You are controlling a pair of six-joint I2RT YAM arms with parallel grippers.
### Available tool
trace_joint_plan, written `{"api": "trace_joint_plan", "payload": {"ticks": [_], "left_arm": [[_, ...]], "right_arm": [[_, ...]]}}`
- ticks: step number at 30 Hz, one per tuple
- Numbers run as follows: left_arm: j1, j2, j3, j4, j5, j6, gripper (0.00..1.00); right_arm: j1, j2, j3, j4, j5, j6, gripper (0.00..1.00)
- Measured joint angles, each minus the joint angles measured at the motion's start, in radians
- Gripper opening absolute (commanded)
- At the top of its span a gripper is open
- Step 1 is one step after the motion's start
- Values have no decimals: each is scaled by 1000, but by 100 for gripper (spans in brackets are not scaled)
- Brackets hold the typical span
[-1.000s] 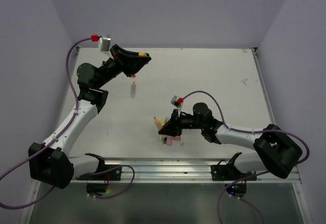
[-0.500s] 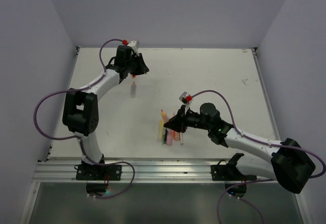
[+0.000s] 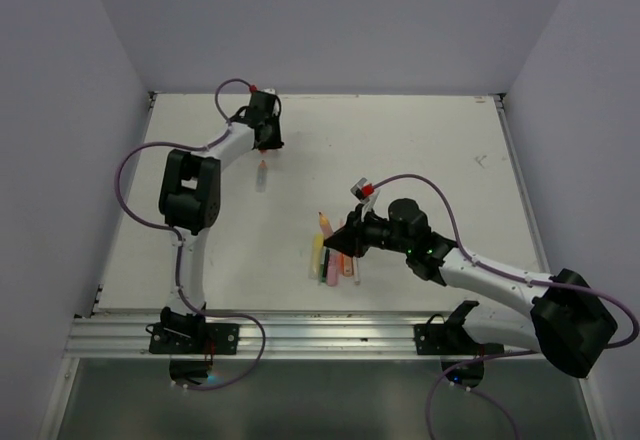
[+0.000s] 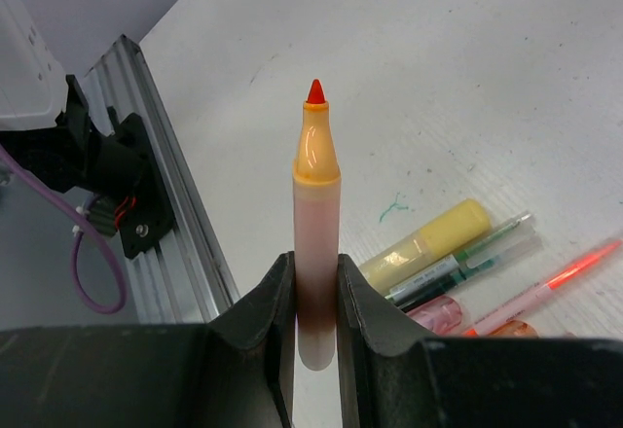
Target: Open the pen caps
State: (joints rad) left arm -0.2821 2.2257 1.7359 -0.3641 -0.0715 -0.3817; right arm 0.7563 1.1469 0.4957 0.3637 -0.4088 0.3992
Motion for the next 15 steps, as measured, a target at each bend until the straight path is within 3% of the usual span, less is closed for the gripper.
{"api": "trace_joint_plan", "payload": {"ticks": [4, 15], "left_arm": [[0, 57, 49, -12, -19, 8, 15], [0, 89, 75, -26, -35, 9, 38]], "right_arm": [[-2, 21, 3, -6, 0, 0, 0], [-5, 32, 9, -5, 0, 0, 0]]}}
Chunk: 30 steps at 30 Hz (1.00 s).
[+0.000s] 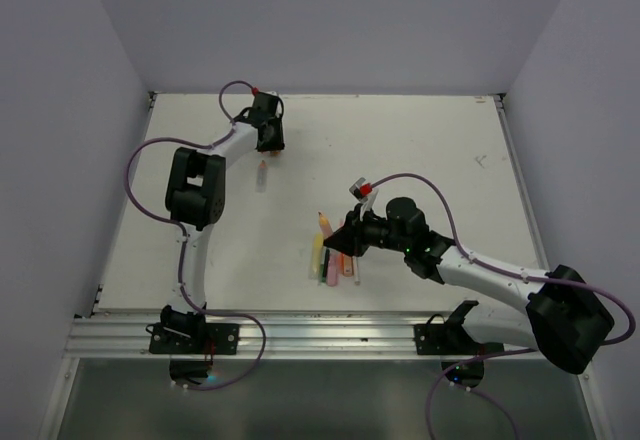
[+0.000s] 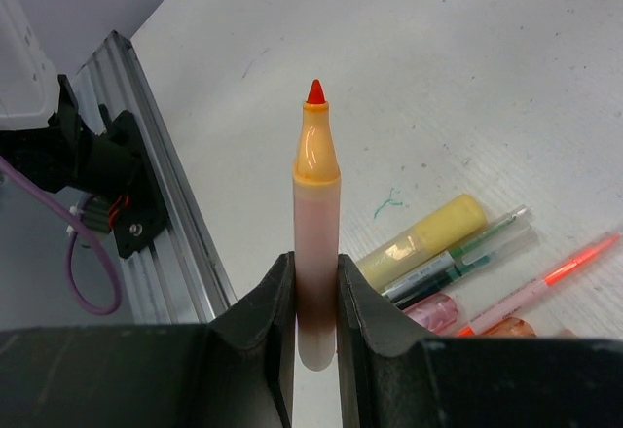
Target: Open the pen caps
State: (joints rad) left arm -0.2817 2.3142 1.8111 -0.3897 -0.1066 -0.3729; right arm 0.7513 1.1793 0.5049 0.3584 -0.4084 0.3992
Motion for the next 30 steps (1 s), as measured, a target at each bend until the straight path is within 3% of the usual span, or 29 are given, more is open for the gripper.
{"api": "trace_joint_plan", "payload": {"ticks": [9, 15, 21, 26, 30], "left_arm": [[0, 0, 0, 0, -2, -4, 48], [0, -76, -65, -5, 21, -31, 64], [-5, -379, -247, 21, 55, -87, 80], [-39, -736, -485, 119, 70, -143, 82], [-163, -941, -666, 202, 59, -203, 83]], "right_arm": [[-1, -1, 0, 0, 0, 0, 0], [-1, -24, 0, -4, 28, 4, 0], [-1, -73, 0, -5, 96, 14, 0], [-1, -95, 0, -2, 170, 31, 0], [-1, -95, 0, 3, 225, 45, 0]]}}
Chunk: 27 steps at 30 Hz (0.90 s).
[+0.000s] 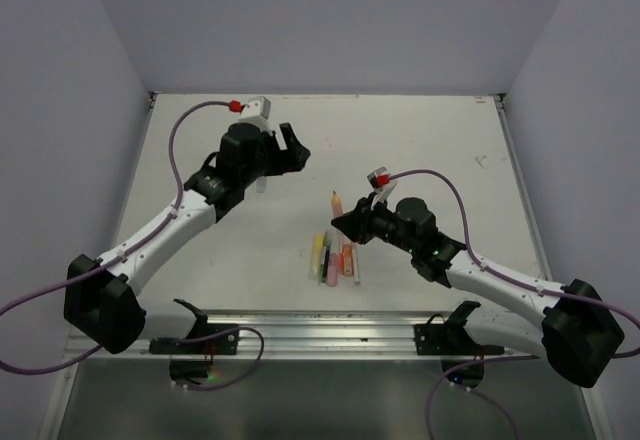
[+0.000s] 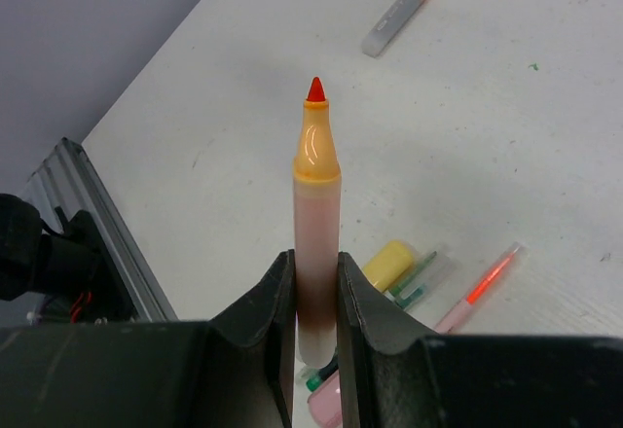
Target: Open the pen caps
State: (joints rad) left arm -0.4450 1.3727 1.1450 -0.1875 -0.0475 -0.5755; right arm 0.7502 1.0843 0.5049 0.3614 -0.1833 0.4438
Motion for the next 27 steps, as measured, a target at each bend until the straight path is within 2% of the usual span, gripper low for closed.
{"api": "trace_joint_plan", "payload": {"ticks": [5, 8, 20, 26, 27], "left_arm": [[-224, -100, -180, 78, -10, -98, 82], [-306, -106, -248, 114, -55, -146, 80], [-412, -106, -282, 234, -128, -226, 74], [-421, -92, -293, 254, -132, -239, 64], [-426, -84, -293, 258, -132, -243, 60]], "right_arm": [[0, 4, 0, 19, 43, 14, 0], [0, 10, 0, 32, 62, 25, 0], [-8, 29, -1, 74, 69, 37, 0], [-8, 32, -1, 90, 68, 44, 0], [-8, 35, -1, 96, 68, 45, 0]]}}
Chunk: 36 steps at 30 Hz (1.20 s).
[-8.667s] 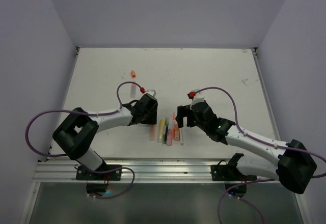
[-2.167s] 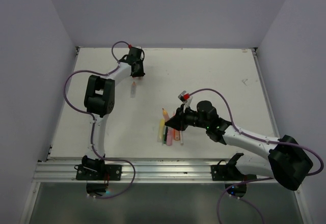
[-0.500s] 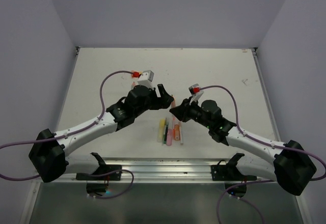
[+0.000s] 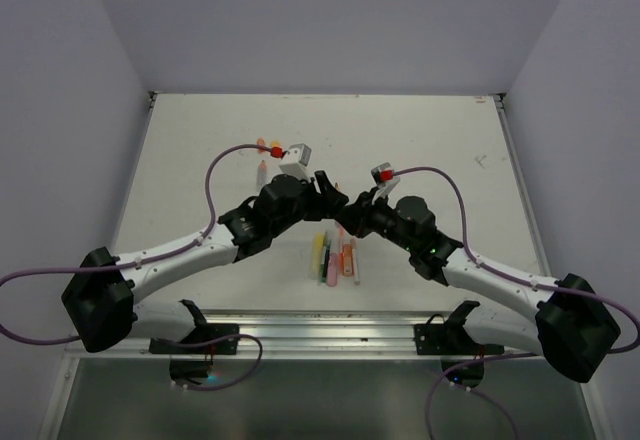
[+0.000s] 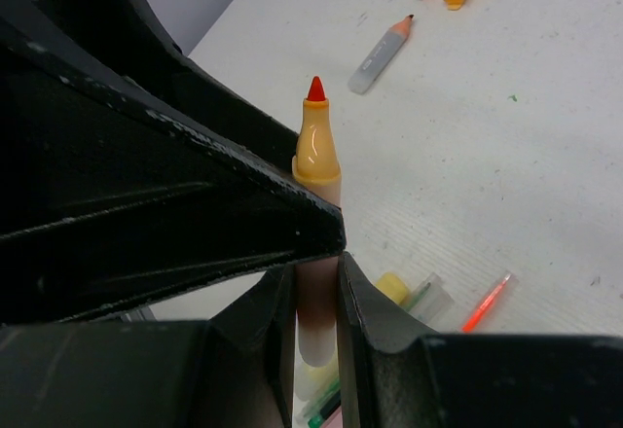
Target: Open the pen caps
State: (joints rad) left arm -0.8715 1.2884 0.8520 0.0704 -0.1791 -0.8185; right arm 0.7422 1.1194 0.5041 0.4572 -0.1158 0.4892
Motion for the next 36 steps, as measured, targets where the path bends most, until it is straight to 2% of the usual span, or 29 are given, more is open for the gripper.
{"api": "trace_joint_plan", "payload": {"ticks": [2, 5, 7, 9, 10, 11, 13, 14, 15, 17, 18, 21, 27, 30, 36], "left_arm": [[-11, 17, 0, 6, 1, -3, 55], [-19, 38, 0, 20, -2, -12, 41], [-20, 45, 0, 29, 1, -12, 27], [-23, 45, 0, 29, -5, -3, 12], [-24, 47, 0, 29, -6, 0, 10], [-26, 48, 1, 26, -11, 1, 9], [-28, 51, 3, 16, -19, 3, 7], [-29, 56, 6, 11, -28, 6, 7], [-28, 61, 11, -2, -40, 13, 7], [-17, 77, 25, -36, -61, 34, 7], [-6, 87, 34, -58, -65, 47, 7], [62, 124, 63, -130, -71, 92, 8], [250, 270, 179, -278, -68, 216, 12], [330, 384, 275, -346, -66, 287, 13], [420, 589, 467, -453, -42, 378, 16]], "right_arm": [[0, 5, 0, 4, -2, 1, 0], [0, 7, -5, 4, -3, 3, 0], [0, 9, -5, 4, -4, 6, 0], [0, 13, -6, 5, -6, 8, 4], [0, 13, -9, 6, -6, 9, 8], [0, 13, -11, 8, -6, 11, 20], [0, 13, -17, 10, -6, 14, 35], [2, 13, -20, 13, -4, 14, 38], [3, 13, -22, 15, -3, 17, 48], [3, 13, -23, 15, 2, 18, 59], [3, 13, -24, 16, 5, 16, 71], [3, 13, -31, 14, 21, 8, 84], [0, 13, -41, 9, 43, -8, 99], [-4, 21, -49, 12, 47, -12, 99], [-8, 45, -72, 12, 46, -12, 98]]}}
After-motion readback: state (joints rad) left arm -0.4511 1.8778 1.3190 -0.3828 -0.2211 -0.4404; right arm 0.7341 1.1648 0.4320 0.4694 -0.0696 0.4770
